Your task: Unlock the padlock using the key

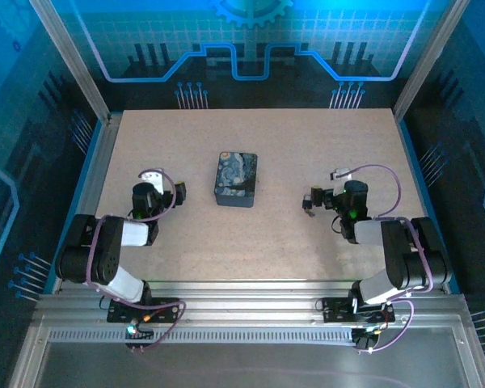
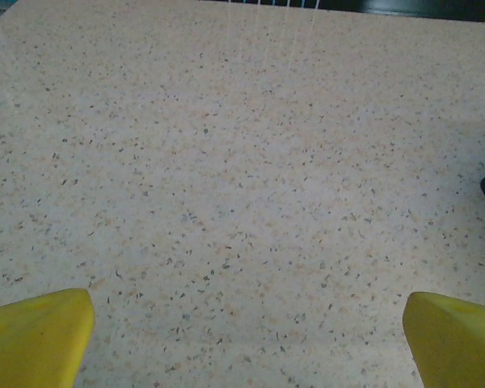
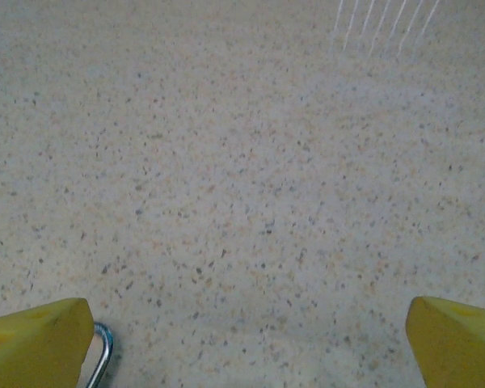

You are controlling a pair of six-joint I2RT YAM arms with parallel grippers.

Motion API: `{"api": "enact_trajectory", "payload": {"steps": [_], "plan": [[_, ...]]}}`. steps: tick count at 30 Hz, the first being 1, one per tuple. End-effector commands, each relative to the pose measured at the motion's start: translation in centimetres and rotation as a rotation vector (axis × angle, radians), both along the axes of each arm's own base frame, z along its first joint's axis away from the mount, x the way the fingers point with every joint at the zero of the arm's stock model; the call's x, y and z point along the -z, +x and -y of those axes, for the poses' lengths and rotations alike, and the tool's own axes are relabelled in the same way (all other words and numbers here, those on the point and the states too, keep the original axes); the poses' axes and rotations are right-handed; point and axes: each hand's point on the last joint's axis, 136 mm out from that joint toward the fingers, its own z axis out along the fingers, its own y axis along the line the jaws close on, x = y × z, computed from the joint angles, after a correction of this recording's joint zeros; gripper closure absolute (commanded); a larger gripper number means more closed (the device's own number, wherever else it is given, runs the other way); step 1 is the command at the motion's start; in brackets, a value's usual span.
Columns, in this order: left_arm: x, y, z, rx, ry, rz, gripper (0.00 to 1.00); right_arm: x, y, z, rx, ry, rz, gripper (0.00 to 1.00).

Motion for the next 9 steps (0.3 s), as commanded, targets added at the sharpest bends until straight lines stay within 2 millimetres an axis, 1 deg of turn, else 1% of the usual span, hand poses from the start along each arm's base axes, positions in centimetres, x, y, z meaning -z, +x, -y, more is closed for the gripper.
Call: {"api": "enact_trajectory", "payload": {"steps": [1, 4, 9], "plan": [[-1.60, 0.89, 0.36, 0.026, 0.006, 0.062, 0.01, -2.04, 1.20, -0.08, -0.011, -0.011, 0.076, 0.00], [-1.54, 0.97, 0.85, 0.055, 0.002, 0.054, 0.01, -2.07, 1.22, -0.09, -0.010, -0.010, 0.079, 0.00], [-1.68, 0.94, 0.82, 0.053, 0.009, 0.062, 0.01, -2.01, 1.21, -0.05, -0.010, -0.011, 0.077, 0.00]]}}
